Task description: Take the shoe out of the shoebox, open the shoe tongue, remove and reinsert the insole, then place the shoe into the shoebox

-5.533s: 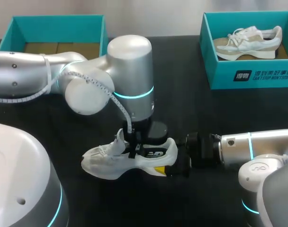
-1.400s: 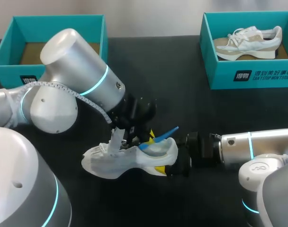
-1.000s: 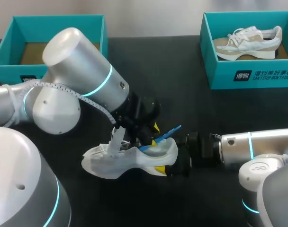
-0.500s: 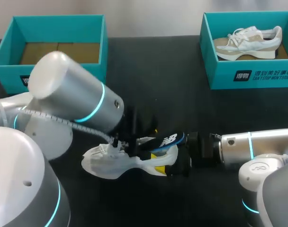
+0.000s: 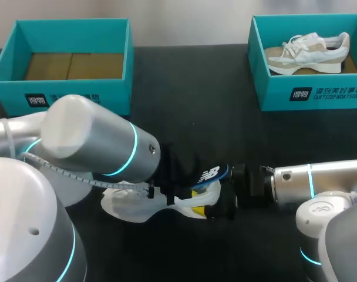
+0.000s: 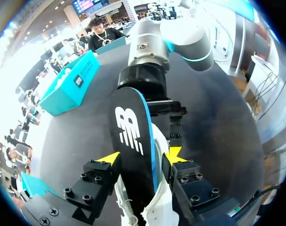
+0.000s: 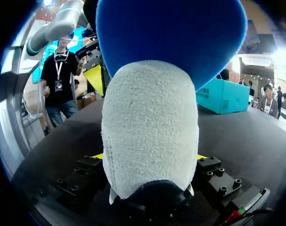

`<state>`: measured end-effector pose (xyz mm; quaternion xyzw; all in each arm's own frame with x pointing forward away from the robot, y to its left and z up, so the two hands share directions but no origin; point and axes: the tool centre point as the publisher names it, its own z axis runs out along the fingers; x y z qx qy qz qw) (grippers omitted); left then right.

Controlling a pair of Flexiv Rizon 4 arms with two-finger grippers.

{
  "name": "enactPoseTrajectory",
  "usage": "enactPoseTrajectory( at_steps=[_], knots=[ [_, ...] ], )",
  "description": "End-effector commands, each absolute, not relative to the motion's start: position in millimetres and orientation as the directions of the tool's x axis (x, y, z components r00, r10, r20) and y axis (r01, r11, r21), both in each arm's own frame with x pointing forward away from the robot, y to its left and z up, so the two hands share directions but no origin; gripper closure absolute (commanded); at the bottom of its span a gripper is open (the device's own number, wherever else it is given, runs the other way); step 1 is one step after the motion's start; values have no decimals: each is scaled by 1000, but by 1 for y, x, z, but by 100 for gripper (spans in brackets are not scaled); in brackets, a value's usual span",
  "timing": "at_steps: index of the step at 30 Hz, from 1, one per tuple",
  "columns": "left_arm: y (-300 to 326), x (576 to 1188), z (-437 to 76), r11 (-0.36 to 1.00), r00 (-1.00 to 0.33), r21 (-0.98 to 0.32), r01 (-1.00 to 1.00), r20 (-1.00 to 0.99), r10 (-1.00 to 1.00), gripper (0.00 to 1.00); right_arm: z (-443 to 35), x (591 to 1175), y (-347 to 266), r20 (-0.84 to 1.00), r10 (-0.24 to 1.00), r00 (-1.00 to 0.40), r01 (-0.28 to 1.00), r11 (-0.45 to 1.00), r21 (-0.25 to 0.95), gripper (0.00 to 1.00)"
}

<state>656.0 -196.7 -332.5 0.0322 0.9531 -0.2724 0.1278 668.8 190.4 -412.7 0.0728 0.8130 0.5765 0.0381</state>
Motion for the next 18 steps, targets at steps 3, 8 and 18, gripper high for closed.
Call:
enactPoseTrajectory(
  at_steps=[3,8,18],
  knots=[
    [-206,658,-340,855,-961,-504,126,-277,-22,45,-412,668,191,22,163,-986,76,330,941,100],
    [-208,658,-342,856,-954,-503,118,-296,-42,45,-412,668,191,22,163,-986,76,330,941,100],
    [-212,658,-344,862,-933,-496,108,-349,-84,41,-412,668,191,22,163,-986,76,330,941,100]
  ],
)
